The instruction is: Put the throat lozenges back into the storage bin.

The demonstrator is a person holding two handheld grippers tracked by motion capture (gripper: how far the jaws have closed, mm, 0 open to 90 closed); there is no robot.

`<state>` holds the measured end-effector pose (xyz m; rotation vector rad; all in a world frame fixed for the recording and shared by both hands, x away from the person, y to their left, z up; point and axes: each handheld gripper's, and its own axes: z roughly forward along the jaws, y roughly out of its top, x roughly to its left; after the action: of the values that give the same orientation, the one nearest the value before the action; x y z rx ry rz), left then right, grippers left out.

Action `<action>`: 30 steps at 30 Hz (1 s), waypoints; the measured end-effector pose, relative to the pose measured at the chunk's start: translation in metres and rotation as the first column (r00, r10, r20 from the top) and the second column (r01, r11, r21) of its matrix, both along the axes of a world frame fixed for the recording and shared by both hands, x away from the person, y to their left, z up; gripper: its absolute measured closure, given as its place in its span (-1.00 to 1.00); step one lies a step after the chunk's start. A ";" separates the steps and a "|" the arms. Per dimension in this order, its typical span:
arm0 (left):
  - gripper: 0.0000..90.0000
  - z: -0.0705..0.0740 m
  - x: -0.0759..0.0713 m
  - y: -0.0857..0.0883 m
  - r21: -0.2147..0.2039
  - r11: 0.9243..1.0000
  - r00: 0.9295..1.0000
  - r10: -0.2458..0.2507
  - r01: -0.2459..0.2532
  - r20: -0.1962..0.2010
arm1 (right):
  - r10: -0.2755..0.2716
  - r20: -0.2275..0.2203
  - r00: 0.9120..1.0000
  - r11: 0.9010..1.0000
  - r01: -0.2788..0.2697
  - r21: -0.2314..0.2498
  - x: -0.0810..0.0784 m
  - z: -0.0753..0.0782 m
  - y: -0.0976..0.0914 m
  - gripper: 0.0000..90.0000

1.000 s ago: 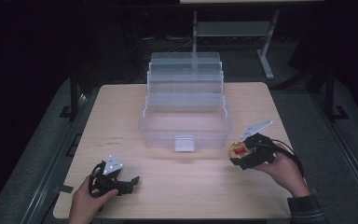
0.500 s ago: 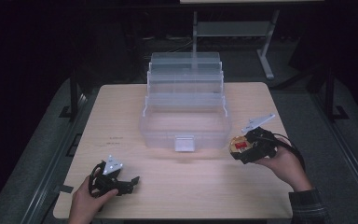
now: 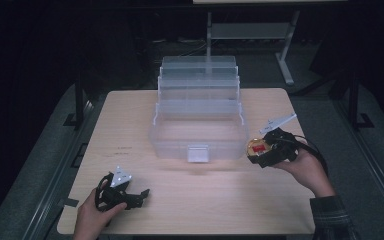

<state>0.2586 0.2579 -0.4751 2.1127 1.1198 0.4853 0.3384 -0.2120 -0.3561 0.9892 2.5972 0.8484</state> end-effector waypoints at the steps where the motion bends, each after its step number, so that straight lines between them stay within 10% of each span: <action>1: -0.76 0.000 0.000 0.000 0.000 1.000 1.000 0.000 0.000 0.000 | 0.001 0.001 1.000 1.000 -0.001 0.000 0.001 0.001 0.000 -0.57; 30: -0.76 0.000 0.000 0.000 0.005 1.000 1.000 -0.003 0.003 0.000 | -0.007 0.004 1.000 1.000 0.007 0.018 0.037 0.021 0.012 -0.57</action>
<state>0.2587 0.2582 -0.4749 2.1183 1.1159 0.4868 0.3754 -0.2002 -0.3349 0.9990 2.5856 0.8723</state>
